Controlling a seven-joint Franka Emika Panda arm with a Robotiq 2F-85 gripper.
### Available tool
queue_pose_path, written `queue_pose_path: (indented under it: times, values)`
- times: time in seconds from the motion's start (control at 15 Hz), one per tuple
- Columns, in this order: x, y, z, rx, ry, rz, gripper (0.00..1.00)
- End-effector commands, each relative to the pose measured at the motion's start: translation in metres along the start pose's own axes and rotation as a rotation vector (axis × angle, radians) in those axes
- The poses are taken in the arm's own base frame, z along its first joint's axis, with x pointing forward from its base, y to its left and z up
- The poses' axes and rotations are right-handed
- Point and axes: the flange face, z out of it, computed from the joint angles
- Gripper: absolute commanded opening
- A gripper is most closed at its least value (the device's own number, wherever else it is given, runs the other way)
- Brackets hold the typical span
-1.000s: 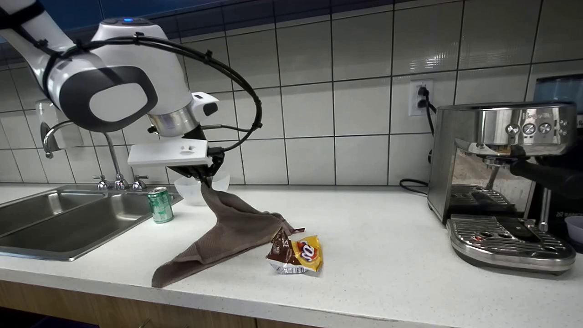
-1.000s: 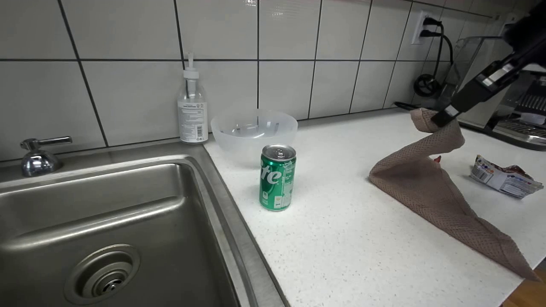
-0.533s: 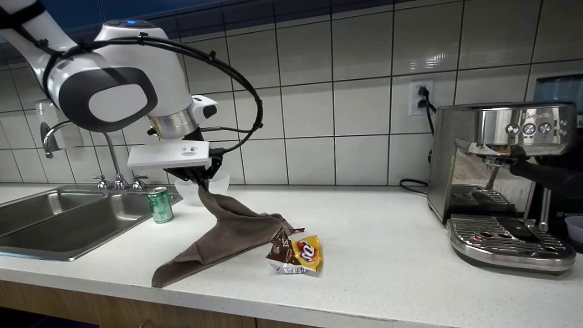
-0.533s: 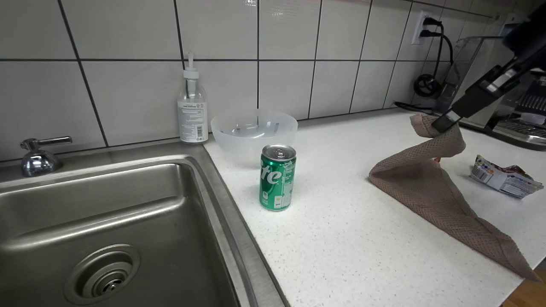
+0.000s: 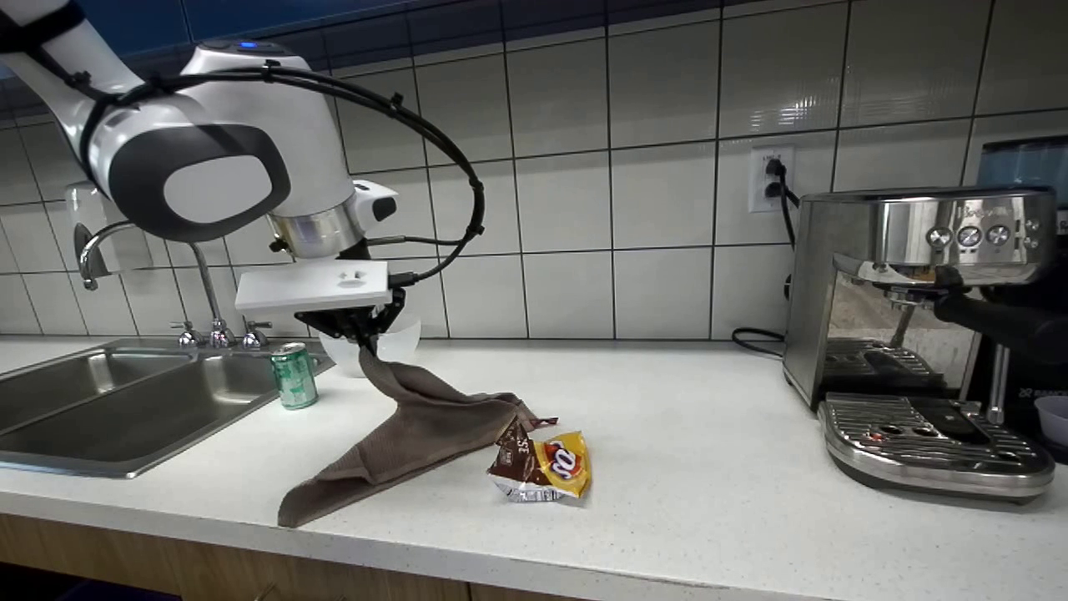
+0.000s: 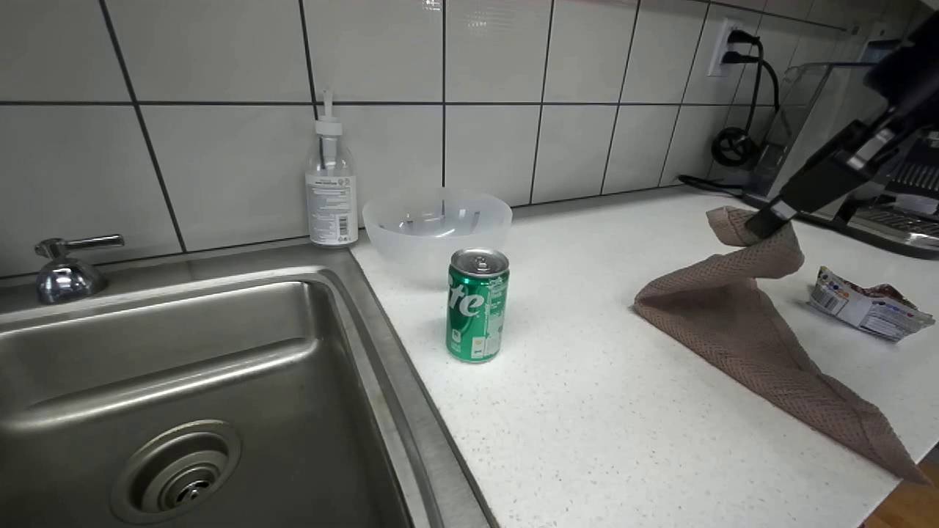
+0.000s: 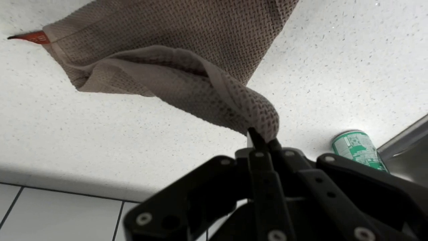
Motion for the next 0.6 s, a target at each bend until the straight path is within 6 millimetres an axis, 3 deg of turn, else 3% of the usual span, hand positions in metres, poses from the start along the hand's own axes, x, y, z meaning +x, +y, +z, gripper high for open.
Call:
queue_pose_path:
  times: [0.0, 0.53]
  values:
    - [-0.0022, 0.0027, -0.0058, 0.020, -0.004, -0.033, 0.01]
    - [-0.0063, 0.0075, -0.0080, 0.034, 0.000, -0.080, 0.01]
